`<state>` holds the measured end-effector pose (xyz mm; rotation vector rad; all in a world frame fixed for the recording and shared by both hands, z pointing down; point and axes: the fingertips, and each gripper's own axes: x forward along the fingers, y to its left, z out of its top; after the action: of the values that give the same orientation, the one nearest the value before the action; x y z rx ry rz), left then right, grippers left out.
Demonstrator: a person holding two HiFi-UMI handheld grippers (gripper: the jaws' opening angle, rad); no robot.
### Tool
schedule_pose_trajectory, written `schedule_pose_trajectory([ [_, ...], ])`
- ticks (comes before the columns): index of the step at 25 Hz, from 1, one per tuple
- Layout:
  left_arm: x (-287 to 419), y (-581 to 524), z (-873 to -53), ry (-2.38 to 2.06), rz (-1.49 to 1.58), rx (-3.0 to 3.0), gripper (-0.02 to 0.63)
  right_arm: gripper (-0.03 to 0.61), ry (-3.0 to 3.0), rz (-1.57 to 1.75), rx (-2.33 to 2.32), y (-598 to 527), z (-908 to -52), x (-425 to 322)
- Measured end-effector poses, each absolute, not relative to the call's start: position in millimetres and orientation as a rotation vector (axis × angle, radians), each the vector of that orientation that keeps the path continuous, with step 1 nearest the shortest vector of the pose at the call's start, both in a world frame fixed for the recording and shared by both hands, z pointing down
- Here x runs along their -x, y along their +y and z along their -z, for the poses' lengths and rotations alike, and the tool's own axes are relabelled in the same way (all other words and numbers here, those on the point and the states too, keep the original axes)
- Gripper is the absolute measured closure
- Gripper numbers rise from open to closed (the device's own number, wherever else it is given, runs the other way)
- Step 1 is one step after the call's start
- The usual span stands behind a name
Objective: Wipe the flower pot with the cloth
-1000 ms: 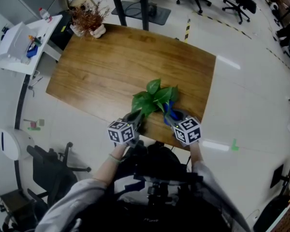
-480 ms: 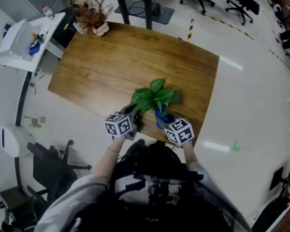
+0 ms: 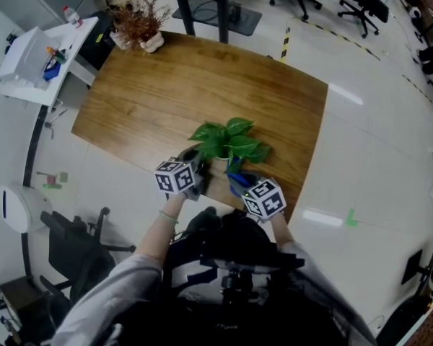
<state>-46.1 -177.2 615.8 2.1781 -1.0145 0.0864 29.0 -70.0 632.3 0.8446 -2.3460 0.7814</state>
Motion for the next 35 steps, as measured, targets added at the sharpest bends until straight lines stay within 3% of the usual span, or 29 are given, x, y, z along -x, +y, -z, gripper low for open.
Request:
schedule_pose_trajectory([
  [11, 37, -132, -622, -0.971, -0.117, -2.183, 0.606, 0.525, -2.286, -0.650, -1.034, -117, -624, -114],
  [18, 35, -137, -620, -0.967, -0.139, -2.196, 0.606, 0.525, -2.431, -0.545, -0.886, -135, -599, -85],
  [35, 70, -172, -615, -1.063, -0.105, -2.174, 0.606, 0.525, -2.383, -0.660, -0.719, -87, -637, -9],
])
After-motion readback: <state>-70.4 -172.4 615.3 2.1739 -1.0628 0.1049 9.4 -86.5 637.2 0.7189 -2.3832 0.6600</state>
